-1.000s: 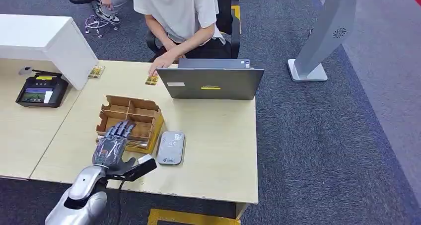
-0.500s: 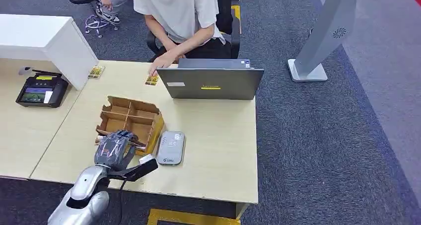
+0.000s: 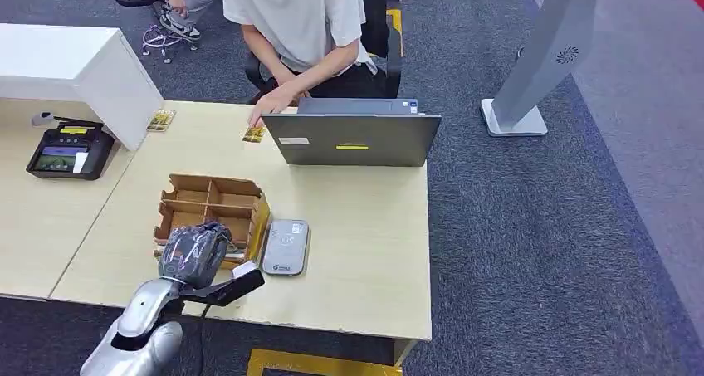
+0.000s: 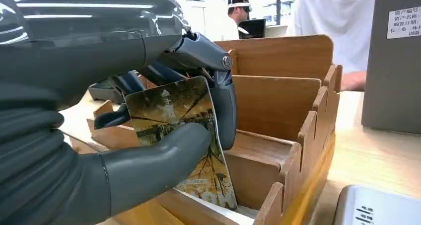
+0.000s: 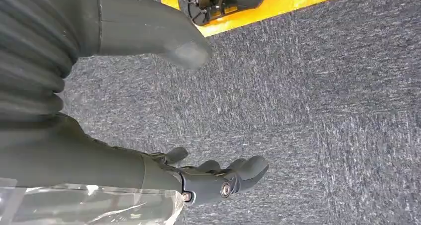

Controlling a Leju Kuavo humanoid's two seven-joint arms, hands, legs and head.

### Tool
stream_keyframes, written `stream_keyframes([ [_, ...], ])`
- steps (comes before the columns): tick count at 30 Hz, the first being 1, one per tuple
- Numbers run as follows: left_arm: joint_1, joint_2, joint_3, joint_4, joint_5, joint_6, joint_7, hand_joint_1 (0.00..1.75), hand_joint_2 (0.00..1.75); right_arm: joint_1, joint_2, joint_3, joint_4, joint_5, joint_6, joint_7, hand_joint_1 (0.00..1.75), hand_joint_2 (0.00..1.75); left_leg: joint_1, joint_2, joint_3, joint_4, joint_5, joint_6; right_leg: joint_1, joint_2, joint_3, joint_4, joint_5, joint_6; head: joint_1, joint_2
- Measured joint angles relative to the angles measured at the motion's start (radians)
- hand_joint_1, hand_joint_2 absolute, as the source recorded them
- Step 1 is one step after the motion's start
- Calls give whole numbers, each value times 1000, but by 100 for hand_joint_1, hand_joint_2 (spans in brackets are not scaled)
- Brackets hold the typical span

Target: Pass the card to the sensor for recognition and then transmit it.

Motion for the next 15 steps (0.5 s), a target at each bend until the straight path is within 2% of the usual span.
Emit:
stream_keyframes([
  [4, 3, 0, 0, 0, -16, 13, 0, 175, 175, 0, 0, 0, 0, 0, 0, 1, 0, 175, 0, 0, 0, 0, 0, 0, 0, 0, 0, 0, 0, 0, 0, 0],
  [8, 5, -9, 1, 0, -16, 73, 0, 175, 175, -1, 0, 0, 0, 1, -1, 3, 0, 175, 0, 0, 0, 0, 0, 0, 0, 0, 0, 0, 0, 0, 0, 0],
  [15, 5, -16, 2, 0, -21, 77, 0, 175, 175, -1, 0, 0, 0, 4, -2, 7, 0, 175, 0, 0, 0, 0, 0, 0, 0, 0, 0, 0, 0, 0, 0, 0],
])
